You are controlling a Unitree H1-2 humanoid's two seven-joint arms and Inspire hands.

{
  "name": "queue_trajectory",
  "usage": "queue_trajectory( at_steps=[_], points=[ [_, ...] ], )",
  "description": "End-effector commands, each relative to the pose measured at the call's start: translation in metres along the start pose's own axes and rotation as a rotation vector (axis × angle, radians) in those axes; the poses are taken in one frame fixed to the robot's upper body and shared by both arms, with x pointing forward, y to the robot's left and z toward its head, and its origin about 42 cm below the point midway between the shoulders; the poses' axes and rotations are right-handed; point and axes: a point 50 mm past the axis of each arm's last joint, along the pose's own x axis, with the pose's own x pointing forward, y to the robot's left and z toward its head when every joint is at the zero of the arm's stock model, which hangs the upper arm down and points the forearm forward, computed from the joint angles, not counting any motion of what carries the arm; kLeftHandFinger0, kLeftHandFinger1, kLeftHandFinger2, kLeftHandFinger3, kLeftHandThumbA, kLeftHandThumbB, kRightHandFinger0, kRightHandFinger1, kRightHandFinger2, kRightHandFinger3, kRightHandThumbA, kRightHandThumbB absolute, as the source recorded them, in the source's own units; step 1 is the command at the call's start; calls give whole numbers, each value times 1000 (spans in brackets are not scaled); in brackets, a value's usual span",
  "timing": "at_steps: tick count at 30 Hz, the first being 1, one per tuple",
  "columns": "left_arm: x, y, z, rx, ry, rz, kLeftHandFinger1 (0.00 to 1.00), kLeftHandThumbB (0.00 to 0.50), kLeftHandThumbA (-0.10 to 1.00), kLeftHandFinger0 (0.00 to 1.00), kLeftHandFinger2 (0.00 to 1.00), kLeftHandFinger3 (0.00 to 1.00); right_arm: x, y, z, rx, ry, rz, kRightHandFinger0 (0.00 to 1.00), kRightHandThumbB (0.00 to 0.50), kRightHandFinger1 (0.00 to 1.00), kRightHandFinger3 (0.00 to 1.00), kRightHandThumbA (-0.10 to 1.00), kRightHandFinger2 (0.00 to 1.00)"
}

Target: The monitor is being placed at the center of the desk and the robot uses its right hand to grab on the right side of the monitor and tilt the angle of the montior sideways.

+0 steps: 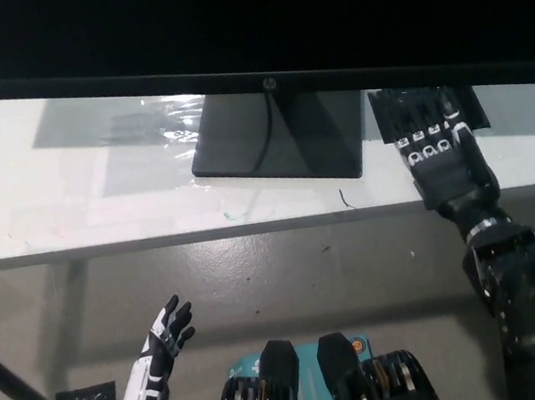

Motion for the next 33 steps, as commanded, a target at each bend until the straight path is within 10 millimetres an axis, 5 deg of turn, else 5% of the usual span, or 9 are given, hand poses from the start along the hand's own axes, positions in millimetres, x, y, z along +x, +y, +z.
queue_trajectory(
  at_steps=[1,17,23,33],
  points=[
    [2,-1,9,-5,-64,-10,1000,342,1000,1000,1000,1000,23,32,7,-16,-16,86,1000,279,1000,1000,1000,1000],
    [1,-1,9,5,-65,-1,1000,297,1000,1000,1000,1000,57,39,17,-67,-35,38,1000,303,1000,1000,1000,1000],
    [1,-1,8,-11,-63,-5,1000,330,1000,1000,1000,1000,69,28,19,-97,-30,-25,1000,309,1000,1000,1000,1000],
    [1,1,8,-1,-59,-3,1000,325,1000,1000,1000,1000,84,40,23,-136,-38,-28,1000,341,1000,1000,1000,1000]
  ],
)
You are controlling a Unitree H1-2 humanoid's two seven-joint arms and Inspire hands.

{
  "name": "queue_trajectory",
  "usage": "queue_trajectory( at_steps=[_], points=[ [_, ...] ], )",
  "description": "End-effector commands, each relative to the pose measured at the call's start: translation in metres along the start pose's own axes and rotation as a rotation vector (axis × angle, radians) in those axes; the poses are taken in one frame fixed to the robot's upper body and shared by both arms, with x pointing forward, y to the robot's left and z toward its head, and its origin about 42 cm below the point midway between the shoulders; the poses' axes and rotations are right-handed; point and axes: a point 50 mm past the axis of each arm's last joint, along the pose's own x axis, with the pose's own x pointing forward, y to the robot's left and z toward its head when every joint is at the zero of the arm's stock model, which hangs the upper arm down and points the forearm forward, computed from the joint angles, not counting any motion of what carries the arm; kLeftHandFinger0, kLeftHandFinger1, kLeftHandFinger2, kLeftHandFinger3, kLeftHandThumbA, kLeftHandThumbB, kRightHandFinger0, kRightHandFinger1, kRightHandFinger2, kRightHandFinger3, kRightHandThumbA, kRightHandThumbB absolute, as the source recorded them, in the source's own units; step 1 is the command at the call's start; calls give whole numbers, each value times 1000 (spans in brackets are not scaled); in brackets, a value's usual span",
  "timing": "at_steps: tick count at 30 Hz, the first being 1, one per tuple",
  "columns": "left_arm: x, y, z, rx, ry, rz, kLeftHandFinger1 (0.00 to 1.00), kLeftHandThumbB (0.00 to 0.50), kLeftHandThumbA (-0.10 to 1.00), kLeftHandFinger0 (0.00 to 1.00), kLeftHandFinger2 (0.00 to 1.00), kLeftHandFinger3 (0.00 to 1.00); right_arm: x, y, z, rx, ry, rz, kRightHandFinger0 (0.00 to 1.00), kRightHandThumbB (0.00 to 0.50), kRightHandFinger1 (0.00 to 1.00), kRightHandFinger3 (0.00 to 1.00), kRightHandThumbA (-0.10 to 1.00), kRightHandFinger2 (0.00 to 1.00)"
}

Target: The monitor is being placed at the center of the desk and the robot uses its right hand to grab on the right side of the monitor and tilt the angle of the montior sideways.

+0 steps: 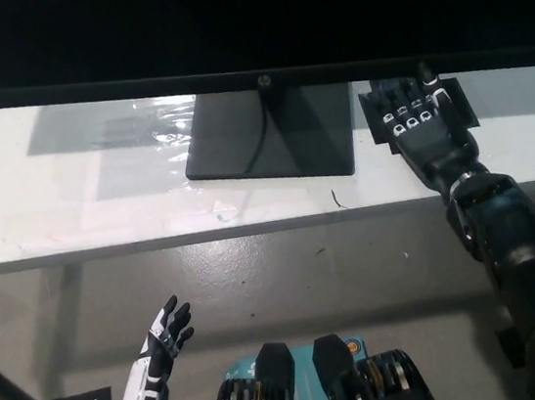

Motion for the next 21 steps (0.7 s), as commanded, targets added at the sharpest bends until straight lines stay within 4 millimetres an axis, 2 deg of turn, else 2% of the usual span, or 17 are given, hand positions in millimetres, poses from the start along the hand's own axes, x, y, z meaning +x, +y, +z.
queue_trajectory(
  at_steps=[1,2,4,5,10,14,15,17,20,21],
  points=[
    [3,0,8,1,-63,2,1000,341,1000,1000,1000,1000,19,47,16,-68,-61,88,1000,339,1000,1000,1000,1000],
    [3,0,9,29,-62,-6,1000,326,1000,1000,1000,1000,20,51,17,-66,-62,86,1000,335,1000,1000,1000,1000],
    [3,0,8,2,-60,-1,1000,341,1000,1000,1000,1000,23,58,18,-70,-65,92,1000,330,1000,1000,1000,1000],
    [2,-2,7,3,-59,-3,1000,323,1000,1000,1000,1000,24,60,20,-74,-70,93,1000,331,1000,1000,1000,1000],
    [2,0,8,8,-59,-13,1000,328,1000,1000,1000,1000,31,84,22,-105,-69,107,1000,315,1000,1000,1000,1000],
    [2,0,8,8,-59,-15,1000,328,1000,1000,1000,1000,31,84,23,-106,-71,107,1000,315,1000,1000,1000,1000],
    [2,0,7,5,-56,-8,1000,318,1000,1000,1000,1000,37,105,22,-124,-65,107,1000,306,1000,1000,1000,1000],
    [2,0,6,-13,-56,-12,1000,323,1000,1000,1000,1000,40,115,21,-127,-66,111,1000,302,1000,1000,1000,1000],
    [2,0,6,-20,-57,-13,1000,323,1000,1000,1000,1000,40,117,21,-127,-67,111,1000,302,1000,1000,1000,1000],
    [2,0,6,-6,-56,-9,1000,337,1000,1000,1000,1000,44,135,21,-128,-65,129,1000,322,1000,1000,1000,1000]
  ],
)
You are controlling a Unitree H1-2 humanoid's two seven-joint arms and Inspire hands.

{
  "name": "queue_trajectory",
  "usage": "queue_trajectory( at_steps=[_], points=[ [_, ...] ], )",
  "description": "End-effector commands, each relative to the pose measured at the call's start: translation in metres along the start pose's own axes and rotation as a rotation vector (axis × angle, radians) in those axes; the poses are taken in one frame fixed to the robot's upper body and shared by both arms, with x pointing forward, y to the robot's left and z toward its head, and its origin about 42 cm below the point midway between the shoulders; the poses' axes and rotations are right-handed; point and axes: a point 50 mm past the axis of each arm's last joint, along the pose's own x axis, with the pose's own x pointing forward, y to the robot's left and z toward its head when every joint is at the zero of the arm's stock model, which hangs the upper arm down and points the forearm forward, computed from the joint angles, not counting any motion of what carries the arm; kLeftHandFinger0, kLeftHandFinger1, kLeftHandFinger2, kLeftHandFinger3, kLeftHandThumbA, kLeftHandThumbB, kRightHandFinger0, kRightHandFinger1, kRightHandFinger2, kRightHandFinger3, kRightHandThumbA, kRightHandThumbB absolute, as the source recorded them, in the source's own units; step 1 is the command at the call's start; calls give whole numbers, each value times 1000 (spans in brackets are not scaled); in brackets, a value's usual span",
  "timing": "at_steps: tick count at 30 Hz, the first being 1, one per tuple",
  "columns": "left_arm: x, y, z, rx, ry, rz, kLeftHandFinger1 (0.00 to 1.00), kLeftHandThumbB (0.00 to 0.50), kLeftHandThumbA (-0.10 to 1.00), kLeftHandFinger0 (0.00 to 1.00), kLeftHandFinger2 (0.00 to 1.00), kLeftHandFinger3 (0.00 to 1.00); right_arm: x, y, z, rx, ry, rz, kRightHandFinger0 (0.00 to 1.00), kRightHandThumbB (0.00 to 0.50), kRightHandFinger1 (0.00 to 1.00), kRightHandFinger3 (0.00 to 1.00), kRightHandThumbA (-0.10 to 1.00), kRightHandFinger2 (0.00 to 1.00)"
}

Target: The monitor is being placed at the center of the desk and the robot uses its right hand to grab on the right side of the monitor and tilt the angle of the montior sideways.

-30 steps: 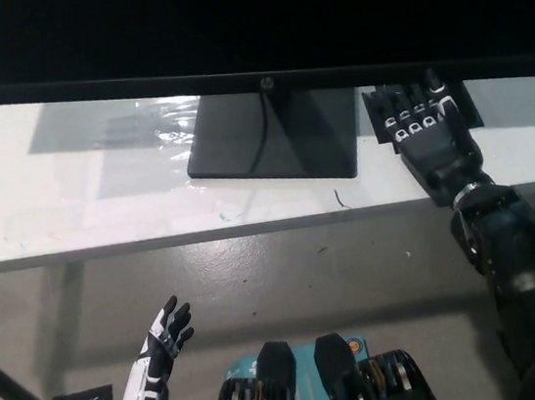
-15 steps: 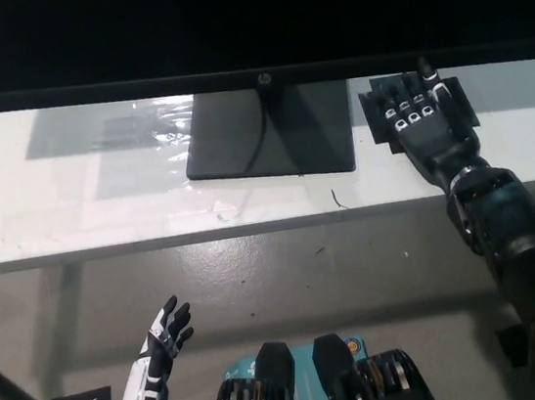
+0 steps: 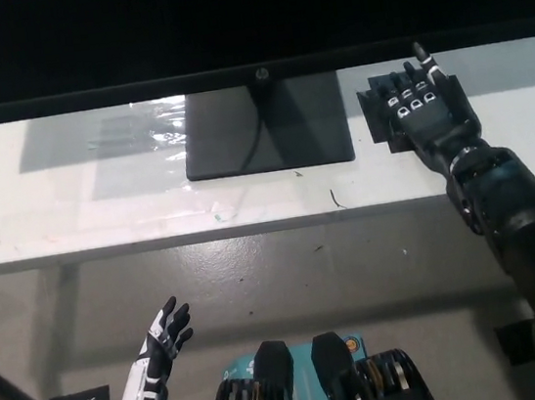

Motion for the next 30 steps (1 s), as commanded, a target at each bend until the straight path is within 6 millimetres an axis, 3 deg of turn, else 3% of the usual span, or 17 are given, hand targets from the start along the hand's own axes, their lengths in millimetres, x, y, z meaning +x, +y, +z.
queue_trajectory(
  at_steps=[1,5,7,9,12,14,18,19,21,22,23,26,27,28,30],
  points=[
    [2,-2,7,-3,-56,-11,1000,334,1000,1000,1000,1000,25,109,19,-53,-55,160,1000,323,1000,1000,1000,1000],
    [2,-2,7,-2,-56,-13,1000,330,1000,1000,1000,1000,25,113,19,-58,-56,163,1000,324,1000,1000,1000,1000],
    [4,-3,6,-1,-56,-21,1000,322,1000,1000,1000,1000,27,128,21,-74,-57,168,1000,307,1000,1000,1000,1000],
    [3,-5,6,0,-53,-20,1000,321,1000,1000,1000,1000,28,129,21,-74,-58,165,1000,302,1000,1000,1000,1000],
    [3,-5,6,1,-53,-20,1000,318,1000,1000,1000,1000,28,129,21,-75,-58,163,1000,303,1000,1000,1000,1000],
    [4,-4,7,5,-57,-22,1000,330,1000,1000,1000,1000,25,116,17,-73,-53,182,1000,353,1000,1000,1000,1000],
    [4,-4,7,4,-58,-25,1000,330,1000,1000,1000,1000,24,111,15,-73,-52,189,1000,355,1000,1000,1000,1000],
    [9,0,7,-3,-65,-28,1000,331,1000,1000,1000,1000,13,95,6,-123,-58,297,1000,304,1000,1000,1000,1000],
    [8,1,8,0,-65,-33,1000,314,1000,1000,1000,1000,-12,83,0,-160,-66,392,1000,308,1000,1000,1000,1000],
    [9,1,8,0,-65,-33,1000,313,1000,1000,1000,1000,-13,83,0,-160,-66,391,1000,308,1000,1000,1000,1000],
    [7,1,6,-10,-59,-36,1000,317,1000,1000,1000,1000,-43,75,-5,-179,-72,476,1000,317,1000,1000,1000,1000],
    [7,1,6,-12,-58,-37,1000,319,1000,1000,1000,1000,-47,75,-6,-181,-71,479,1000,315,1000,1000,1000,1000],
    [7,1,6,-9,-57,-34,1000,317,1000,1000,1000,1000,-65,70,-6,-208,-75,528,1000,323,1000,1000,1000,1000],
    [8,0,5,2,-55,-30,1000,318,1000,1000,1000,1000,-105,64,-10,-265,-77,621,1000,332,1000,1000,1000,1000],
    [9,0,5,5,-54,-31,1000,318,1000,1000,1000,1000,-111,63,-10,-274,-78,627,1000,332,1000,1000,1000,1000]
  ],
)
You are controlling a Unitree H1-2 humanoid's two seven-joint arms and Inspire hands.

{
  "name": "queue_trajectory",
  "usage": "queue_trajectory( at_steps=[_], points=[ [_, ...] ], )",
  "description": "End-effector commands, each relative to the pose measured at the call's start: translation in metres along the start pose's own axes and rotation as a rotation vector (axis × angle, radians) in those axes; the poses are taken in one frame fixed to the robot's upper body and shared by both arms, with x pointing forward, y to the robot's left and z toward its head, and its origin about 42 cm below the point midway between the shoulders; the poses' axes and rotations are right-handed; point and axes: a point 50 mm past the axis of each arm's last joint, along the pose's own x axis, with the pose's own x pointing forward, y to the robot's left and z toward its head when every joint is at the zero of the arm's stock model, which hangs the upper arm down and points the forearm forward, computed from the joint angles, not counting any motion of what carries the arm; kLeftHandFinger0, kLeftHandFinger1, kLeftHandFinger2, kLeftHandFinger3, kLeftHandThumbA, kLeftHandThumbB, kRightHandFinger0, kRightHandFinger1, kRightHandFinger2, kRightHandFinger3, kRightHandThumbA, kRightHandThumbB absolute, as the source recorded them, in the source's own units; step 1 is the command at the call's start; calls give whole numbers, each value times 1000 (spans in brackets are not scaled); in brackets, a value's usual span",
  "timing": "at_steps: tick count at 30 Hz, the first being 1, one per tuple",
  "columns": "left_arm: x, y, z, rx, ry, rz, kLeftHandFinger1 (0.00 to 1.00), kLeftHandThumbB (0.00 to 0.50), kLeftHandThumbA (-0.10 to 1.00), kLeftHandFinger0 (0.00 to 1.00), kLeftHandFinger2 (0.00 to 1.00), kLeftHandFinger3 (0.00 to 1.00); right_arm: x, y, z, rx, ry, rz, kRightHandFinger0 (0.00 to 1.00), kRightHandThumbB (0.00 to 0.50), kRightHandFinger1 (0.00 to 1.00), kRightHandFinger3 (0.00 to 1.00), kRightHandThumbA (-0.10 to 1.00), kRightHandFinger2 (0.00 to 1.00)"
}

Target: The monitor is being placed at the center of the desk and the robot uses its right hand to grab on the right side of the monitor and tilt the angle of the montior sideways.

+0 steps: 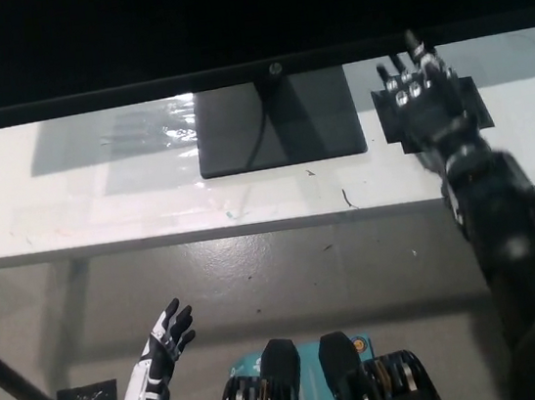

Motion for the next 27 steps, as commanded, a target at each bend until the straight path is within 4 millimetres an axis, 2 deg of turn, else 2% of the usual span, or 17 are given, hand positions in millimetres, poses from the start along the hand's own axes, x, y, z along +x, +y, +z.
queue_trajectory(
  at_steps=[1,2,3,5,6,7,8,10,12,13,14,18,19,20,21,25,27],
  points=[
    [9,1,8,6,-66,-20,1000,318,1000,1000,1000,1000,-69,84,18,-160,-14,511,1000,331,1000,1000,1000,1000],
    [9,0,7,9,-62,-19,1000,328,1000,1000,1000,1000,-98,82,23,-245,-51,551,1000,356,1000,1000,1000,1000],
    [8,0,6,14,-57,-18,1000,326,1000,1000,1000,1000,-144,83,28,-363,-98,616,1000,359,1000,1000,1000,1000],
    [8,0,6,14,-57,-18,1000,327,1000,1000,1000,1000,-145,83,27,-364,-96,614,1000,357,1000,1000,1000,1000],
    [9,0,6,16,-58,-21,1000,318,1000,1000,1000,1000,-170,84,33,-414,-135,661,1000,390,1000,1000,1000,1000],
    [10,1,7,19,-59,-24,1000,316,1000,1000,1000,1000,-209,89,38,-485,-188,736,1000,403,1000,1000,1000,1000],
    [10,2,7,17,-60,-22,1000,315,1000,1000,1000,1000,-220,91,40,-530,-222,767,1000,401,1000,1000,1000,1000],
    [10,3,7,21,-59,-23,1000,309,1000,1000,1000,1000,-234,95,43,-563,-243,804,1000,417,1000,1000,1000,1000],
    [10,3,7,21,-59,-23,1000,309,1000,1000,1000,1000,-235,95,43,-564,-242,803,1000,419,1000,1000,1000,1000],
    [9,2,6,18,-57,-23,1000,318,1000,1000,1000,1000,-270,106,47,-644,-341,893,1000,444,1000,1000,1000,1000],
    [8,2,6,22,-57,-22,1000,317,1000,1000,1000,1000,-293,114,49,-703,-445,957,1000,447,1000,1000,1000,1000],
    [8,2,6,22,-55,-23,1000,316,1000,1000,1000,1000,-299,116,49,-715,-457,962,1000,448,1000,1000,1000,1000],
    [8,2,6,28,-53,-31,1000,299,1000,1000,1000,1000,-330,126,50,-747,-506,1008,1000,425,1000,1000,1000,1000],
    [8,1,5,32,-52,-36,1000,286,1000,1000,1000,1000,-348,132,51,-758,-508,1017,1000,410,1000,1000,938,1000],
    [8,1,6,35,-53,-37,1000,285,1000,1000,1000,1000,-358,136,50,-745,-452,995,1000,450,1000,1000,836,1000],
    [9,2,6,31,-56,-39,1000,300,1000,1000,1000,1000,-361,133,46,-766,-468,990,1000,454,1000,1000,852,1000],
    [9,2,7,22,-58,-43,1000,303,1000,1000,1000,1000,-342,108,32,-869,-532,962,1000,465,1000,1000,990,1000]
  ],
)
